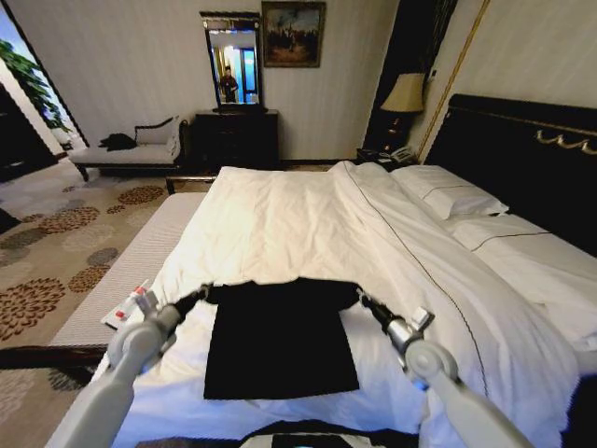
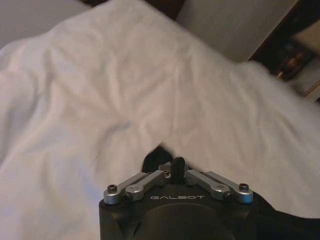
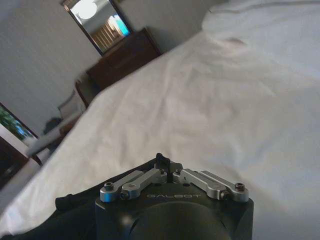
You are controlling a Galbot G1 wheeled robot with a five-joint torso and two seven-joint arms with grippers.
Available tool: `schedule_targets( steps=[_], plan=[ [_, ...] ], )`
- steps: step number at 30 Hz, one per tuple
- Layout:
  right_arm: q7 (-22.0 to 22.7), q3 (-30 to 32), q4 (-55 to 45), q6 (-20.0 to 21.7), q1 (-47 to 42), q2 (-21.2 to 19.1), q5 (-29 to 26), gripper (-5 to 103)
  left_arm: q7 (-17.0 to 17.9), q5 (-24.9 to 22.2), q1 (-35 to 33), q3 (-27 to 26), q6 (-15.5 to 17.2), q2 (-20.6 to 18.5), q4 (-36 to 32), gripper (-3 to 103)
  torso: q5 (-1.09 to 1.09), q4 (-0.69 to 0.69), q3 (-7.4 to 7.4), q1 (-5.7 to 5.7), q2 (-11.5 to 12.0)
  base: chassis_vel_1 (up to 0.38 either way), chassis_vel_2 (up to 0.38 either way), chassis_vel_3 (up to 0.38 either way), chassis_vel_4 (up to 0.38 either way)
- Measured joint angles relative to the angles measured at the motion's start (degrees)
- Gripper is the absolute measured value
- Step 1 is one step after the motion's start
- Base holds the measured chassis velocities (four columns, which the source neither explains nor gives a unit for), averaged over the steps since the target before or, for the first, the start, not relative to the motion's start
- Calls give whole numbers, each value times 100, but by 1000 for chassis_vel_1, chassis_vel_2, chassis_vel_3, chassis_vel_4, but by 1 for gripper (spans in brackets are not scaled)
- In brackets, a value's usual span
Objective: Fold the clothes on the bed.
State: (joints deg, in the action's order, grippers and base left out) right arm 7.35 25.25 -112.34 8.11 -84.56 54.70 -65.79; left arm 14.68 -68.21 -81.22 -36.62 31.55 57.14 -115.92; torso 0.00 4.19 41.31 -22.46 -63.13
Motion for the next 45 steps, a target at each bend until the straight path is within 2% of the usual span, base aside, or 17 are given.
schedule_targets(
  steps=[10,20,24,26,29,30,32,33,34,36,38,39,40,41,42,43,45],
  plan=[
    [-15,-228,183,-157,-754,282,678,0,310,574,-584,157,490,27,-293,1,0,1,1,-1,0,0,0,0,0],
    [7,-227,250,-163,-742,356,786,0,488,652,-730,238,687,32,-393,1,-1,1,2,-2,0,0,0,0,0],
    [29,-190,265,-163,-682,452,878,-3,686,636,-904,236,900,26,-598,1,0,1,2,-2,1,0,0,0,0],
    [31,-174,203,-165,-734,478,941,1,720,641,-957,197,919,10,-654,0,0,0,2,-2,1,0,0,0,0],
    [-6,-114,-2,-230,-972,557,1147,17,728,625,-1005,53,913,-17,-830,17,0,2,1,-2,1,0,0,0,0],
    [-6,-114,-2,-230,-972,557,1147,17,728,625,-1005,53,913,-17,-830,17,0,2,1,-2,1,0,0,0,0],
    [-29,-49,-194,-255,-1084,569,1178,27,672,560,-1047,-88,966,-30,-1030,22,0,2,1,-1,1,0,0,0,0],
    [-34,-24,-256,-259,-1109,567,1178,27,650,530,-1056,-140,984,-31,-1096,27,-1,1,1,-2,1,0,0,0,0],
    [-34,-24,-256,-259,-1109,567,1178,27,650,530,-1056,-140,984,-31,-1096,27,-1,1,1,-2,1,0,0,0,0],
    [-34,114,-534,-263,-1164,519,1107,33,511,349,-1060,-490,1028,-20,-1413,38,1,2,1,-1,1,0,0,0,0],
    [-16,238,-743,-264,-1134,475,968,49,425,70,-967,-786,1036,10,-1624,49,0,0,1,-1,1,0,0,0,0],
    [-16,238,-743,-264,-1134,475,968,49,425,70,-967,-786,1036,10,-1624,49,0,0,1,-1,1,0,0,0,0],
    [-3,275,-803,-264,-1104,462,909,54,398,-51,-893,-887,1029,25,-1668,49,1,0,1,-1,1,0,0,0,0],
    [30,330,-883,-260,-1004,446,788,60,333,-230,-669,-992,904,61,-1628,59,1,0,1,-1,1,0,0,0,0],
    [49,343,-901,-257,-942,444,733,65,322,-265,-527,-991,809,81,-1523,59,1,1,1,-1,1,0,0,0,0],
    [49,343,-901,-257,-942,444,733,65,322,-265,-527,-991,809,81,-1523,59,1,1,1,-1,1,0,0,0,0],
    [82,350,-900,-246,-801,446,665,65,316,-286,-170,-848,643,128,-1150,71,0,0,1,-1,1,0,0,0,0]
  ],
)
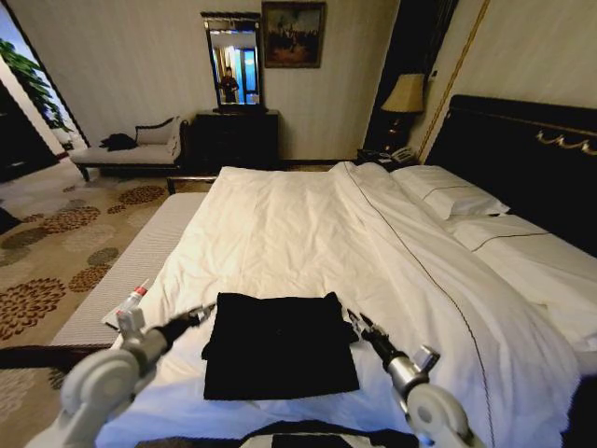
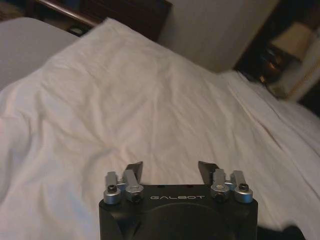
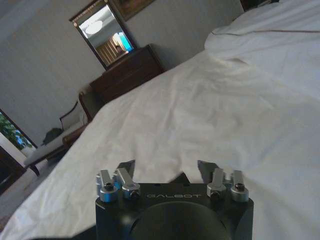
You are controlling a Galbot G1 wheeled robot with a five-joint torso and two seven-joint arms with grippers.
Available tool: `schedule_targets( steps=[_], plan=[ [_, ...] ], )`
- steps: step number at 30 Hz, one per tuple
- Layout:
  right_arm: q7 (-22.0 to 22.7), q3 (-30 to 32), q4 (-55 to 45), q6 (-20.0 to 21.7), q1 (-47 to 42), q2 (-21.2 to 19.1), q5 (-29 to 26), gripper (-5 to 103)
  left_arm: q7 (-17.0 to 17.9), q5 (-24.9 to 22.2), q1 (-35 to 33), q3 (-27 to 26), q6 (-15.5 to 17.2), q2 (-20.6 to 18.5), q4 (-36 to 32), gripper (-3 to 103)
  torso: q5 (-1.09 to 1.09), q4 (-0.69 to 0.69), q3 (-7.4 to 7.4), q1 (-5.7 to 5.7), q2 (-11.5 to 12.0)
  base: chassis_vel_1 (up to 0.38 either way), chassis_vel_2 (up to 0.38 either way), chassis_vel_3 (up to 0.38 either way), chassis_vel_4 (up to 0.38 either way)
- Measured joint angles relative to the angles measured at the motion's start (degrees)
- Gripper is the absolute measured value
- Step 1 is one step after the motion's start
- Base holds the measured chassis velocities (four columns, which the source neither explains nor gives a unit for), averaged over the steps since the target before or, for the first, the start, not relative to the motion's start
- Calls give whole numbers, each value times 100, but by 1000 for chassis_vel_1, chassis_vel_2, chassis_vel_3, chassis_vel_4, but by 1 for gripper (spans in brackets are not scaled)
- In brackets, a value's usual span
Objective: Fold the clothes on the bed.
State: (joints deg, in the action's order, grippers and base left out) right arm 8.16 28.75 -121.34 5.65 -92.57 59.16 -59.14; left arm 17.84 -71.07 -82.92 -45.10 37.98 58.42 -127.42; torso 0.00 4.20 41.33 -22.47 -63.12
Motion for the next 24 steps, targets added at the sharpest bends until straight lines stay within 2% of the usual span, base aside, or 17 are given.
schedule_targets(
  steps=[1,2,3,6,7,8,10,16,21,22,24],
  plan=[
    [21,-18,56,7,134,20,-33,77,-41,59,366,246,-126,55,514,76,-1,0,0,0,0,0,0,0,0],
    [27,-37,82,13,175,36,-50,82,-87,133,505,373,-173,78,722,81,-2,0,1,-1,1,0,0,0,0],
    [27,-37,82,13,175,36,-50,82,-87,133,505,373,-173,78,722,81,-2,0,1,-1,1,0,0,0,0],
    [55,-151,283,34,375,124,-85,97,-324,594,1239,1106,-446,198,1661,92,0,3,1,-1,1,0,0,0,0],
    [55,-151,283,34,375,124,-85,97,-324,594,1239,1106,-446,198,1661,92,0,3,1,-1,1,0,0,0,0],
    [59,-172,323,36,406,140,-87,97,-358,647,1351,1233,-498,217,1824,97,1,3,1,-1,1,0,0,0,0],
    [69,-257,489,40,570,237,-97,100,-541,913,1717,1729,-733,293,2470,99,-1,1,1,-1,1,0,0,0,0],
    [95,-371,744,59,828,503,-135,100,-758,1271,2102,2268,-979,506,3299,100,0,0,1,-1,1,0,0,0,0],
    [102,-445,985,64,977,569,-168,100,-825,1425,2190,2421,-1065,538,3584,100,0,0,0,-1,1,0,0,0,0],
    [104,-460,1019,65,1002,579,-169,100,-853,1431,2184,2422,-1093,534,3594,103,1,1,1,-1,1,0,0,0,0],
    [113,-485,1069,65,1039,591,-171,100,-889,1442,2152,2414,-1159,535,3600,100,0,0,0,-1,1,0,0,0,0]
  ],
)
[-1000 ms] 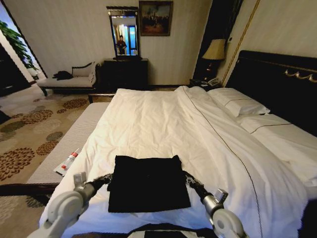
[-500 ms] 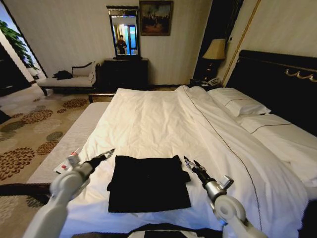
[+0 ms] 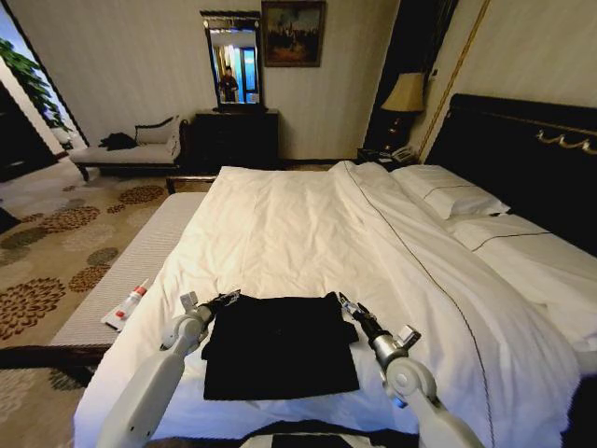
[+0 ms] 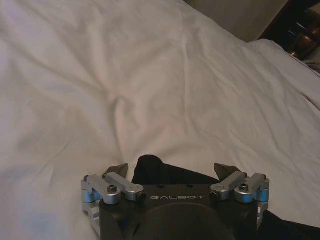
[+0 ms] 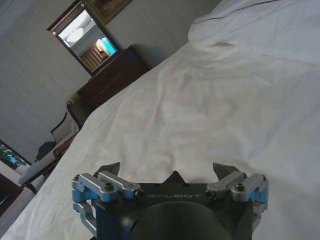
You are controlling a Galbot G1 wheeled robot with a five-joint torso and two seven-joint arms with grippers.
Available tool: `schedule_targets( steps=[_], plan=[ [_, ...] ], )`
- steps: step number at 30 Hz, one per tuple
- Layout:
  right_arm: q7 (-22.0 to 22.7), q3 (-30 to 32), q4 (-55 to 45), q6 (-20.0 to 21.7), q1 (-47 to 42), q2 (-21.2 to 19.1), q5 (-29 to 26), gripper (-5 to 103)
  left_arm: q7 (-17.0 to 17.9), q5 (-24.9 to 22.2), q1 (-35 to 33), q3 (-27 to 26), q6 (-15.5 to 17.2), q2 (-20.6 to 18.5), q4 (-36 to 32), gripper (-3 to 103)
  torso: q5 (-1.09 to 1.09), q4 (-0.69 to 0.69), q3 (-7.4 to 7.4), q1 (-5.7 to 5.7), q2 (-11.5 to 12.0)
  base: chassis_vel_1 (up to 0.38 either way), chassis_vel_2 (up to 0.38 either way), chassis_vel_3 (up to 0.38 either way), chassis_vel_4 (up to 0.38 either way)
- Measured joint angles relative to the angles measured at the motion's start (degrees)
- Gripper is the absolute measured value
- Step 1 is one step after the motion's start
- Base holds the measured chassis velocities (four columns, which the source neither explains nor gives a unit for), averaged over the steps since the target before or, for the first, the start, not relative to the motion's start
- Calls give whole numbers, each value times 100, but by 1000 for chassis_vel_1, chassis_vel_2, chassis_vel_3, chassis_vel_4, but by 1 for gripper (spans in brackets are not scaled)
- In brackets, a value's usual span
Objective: Fold the clothes on the bed.
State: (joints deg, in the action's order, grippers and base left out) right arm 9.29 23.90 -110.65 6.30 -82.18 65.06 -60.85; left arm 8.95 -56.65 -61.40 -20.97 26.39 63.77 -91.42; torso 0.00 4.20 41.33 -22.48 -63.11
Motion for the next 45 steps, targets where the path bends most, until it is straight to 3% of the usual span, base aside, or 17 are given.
schedule_targets(
  steps=[1,5,11,14,16,17,21,24,26,28,32,40,43,45],
  plan=[
    [0,0,0,0,0,0,0,100,0,0,0,0,0,0,0,100,0,0,0,0,0,0,0,0,0],
    [32,-22,82,0,77,0,-16,100,-49,-37,-86,-71,-41,71,-26,81,0,-1,0,0,-1,0,0,0,0],
    [56,-4,163,-1,141,-35,-29,100,-12,-175,-154,-147,-22,155,-92,66,0,0,0,0,-1,0,0,0,0],
    [77,26,232,-13,185,-62,-34,100,30,-269,-172,-197,-14,216,-102,49,-1,0,0,1,-1,0,0,0,0],
    [81,33,246,-19,195,-67,-35,100,43,-298,-178,-213,-9,233,-109,49,0,0,0,1,-1,0,0,0,0],
    [88,40,258,-26,201,-69,-38,100,58,-321,-187,-229,-2,248,-118,38,0,0,0,1,-1,0,0,0,0],
    [109,40,300,-34,222,-74,-42,100,86,-330,-204,-268,2,280,-131,27,-1,0,0,1,-1,0,0,0,0],
    [116,31,365,-39,278,-82,-44,100,110,-338,-207,-329,2,288,-138,12,-1,1,0,1,-1,0,0,0,0],
    [116,22,402,-40,306,-91,-44,100,118,-346,-202,-351,3,286,-138,12,-1,1,0,1,-1,0,0,0,0],
    [105,-6,499,-40,381,-113,-44,100,130,-368,-163,-402,5,264,-129,3,-1,1,0,1,-1,0,0,0,0],
    [-43,-94,669,-37,523,-145,-77,100,164,-450,-56,-488,15,211,-59,3,-2,1,0,1,-1,0,0,0,0],
    [-969,-399,1472,-61,944,-111,-98,100,212,-531,91,-585,32,76,28,3,0,0,0,1,-1,0,0,0,0],
    [-1665,-573,1948,-182,1129,-39,-27,100,215,-512,74,-603,32,86,25,3,-1,0,0,1,-1,0,0,0,0],
    [-1881,-624,2109,-232,1199,-15,-2,100,216,-500,69,-604,33,93,26,3,-1,0,0,1,0,0,0,0,0]
  ],
)
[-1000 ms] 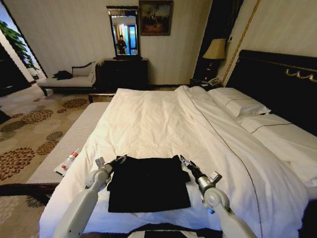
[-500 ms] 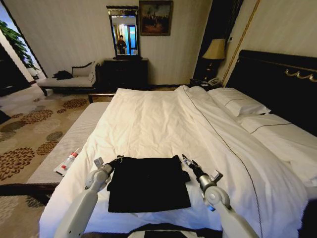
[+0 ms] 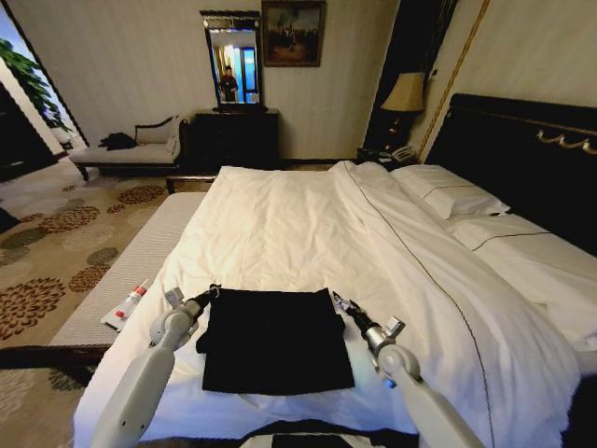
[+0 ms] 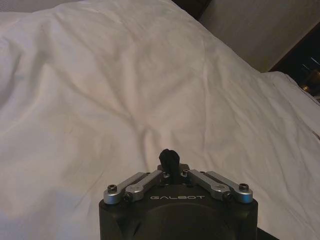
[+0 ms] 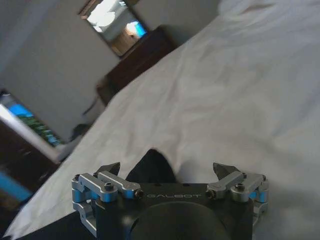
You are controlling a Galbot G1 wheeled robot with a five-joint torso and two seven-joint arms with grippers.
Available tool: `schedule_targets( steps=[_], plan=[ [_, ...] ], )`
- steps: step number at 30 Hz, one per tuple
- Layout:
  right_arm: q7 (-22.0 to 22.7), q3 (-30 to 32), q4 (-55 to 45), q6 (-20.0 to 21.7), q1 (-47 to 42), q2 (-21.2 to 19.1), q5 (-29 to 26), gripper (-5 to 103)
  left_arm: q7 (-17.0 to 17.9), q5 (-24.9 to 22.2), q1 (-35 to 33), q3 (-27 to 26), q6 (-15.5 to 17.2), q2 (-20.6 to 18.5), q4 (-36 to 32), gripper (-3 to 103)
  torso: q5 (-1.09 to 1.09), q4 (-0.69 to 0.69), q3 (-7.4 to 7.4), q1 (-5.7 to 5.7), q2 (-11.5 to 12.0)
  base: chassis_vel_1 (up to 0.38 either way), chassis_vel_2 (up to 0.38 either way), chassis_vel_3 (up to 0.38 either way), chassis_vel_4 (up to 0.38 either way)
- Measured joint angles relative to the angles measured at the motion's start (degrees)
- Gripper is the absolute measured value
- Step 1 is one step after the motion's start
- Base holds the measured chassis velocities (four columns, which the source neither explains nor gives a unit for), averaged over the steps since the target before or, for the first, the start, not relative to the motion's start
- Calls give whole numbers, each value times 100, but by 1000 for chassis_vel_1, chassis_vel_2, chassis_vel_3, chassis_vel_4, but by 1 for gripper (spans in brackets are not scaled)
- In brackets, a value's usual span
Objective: Fold the clothes on the bed.
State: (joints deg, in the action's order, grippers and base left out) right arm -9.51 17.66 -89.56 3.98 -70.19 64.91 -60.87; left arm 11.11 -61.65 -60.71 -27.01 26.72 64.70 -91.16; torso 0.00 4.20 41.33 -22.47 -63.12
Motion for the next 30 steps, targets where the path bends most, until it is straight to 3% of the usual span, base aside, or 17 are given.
schedule_targets(
  steps=[3,14,17,21,22,26,30],
  plan=[
    [-568,-146,491,-159,279,130,-12,100,1,41,-11,0,0,12,0,3,0,1,0,0,0,0,0,0,0],
    [-937,-379,1099,-279,813,298,-310,102,-1,72,-29,-33,-13,0,13,3,0,0,0,0,0,0,0,0,0],
    [-1124,-401,1154,-204,835,253,-304,88,-2,89,-20,-33,-19,2,28,3,1,0,0,0,0,0,0,0,0],
    [-1306,-406,1196,-153,816,188,-180,77,-3,128,-4,-26,-36,12,53,3,0,1,0,0,0,0,0,0,0],
    [-1306,-406,1196,-153,816,188,-180,77,-3,128,-4,-26,-36,12,53,3,0,1,0,0,0,0,0,0,0],
    [-1363,-403,1253,-119,827,177,-89,54,-4,162,11,-11,-50,26,76,3,0,1,0,0,0,0,0,0,0],
    [-1372,-403,1283,-117,846,176,-75,44,-7,164,18,-7,-56,26,80,3,1,0,0,0,0,0,0,0,0]
  ],
)
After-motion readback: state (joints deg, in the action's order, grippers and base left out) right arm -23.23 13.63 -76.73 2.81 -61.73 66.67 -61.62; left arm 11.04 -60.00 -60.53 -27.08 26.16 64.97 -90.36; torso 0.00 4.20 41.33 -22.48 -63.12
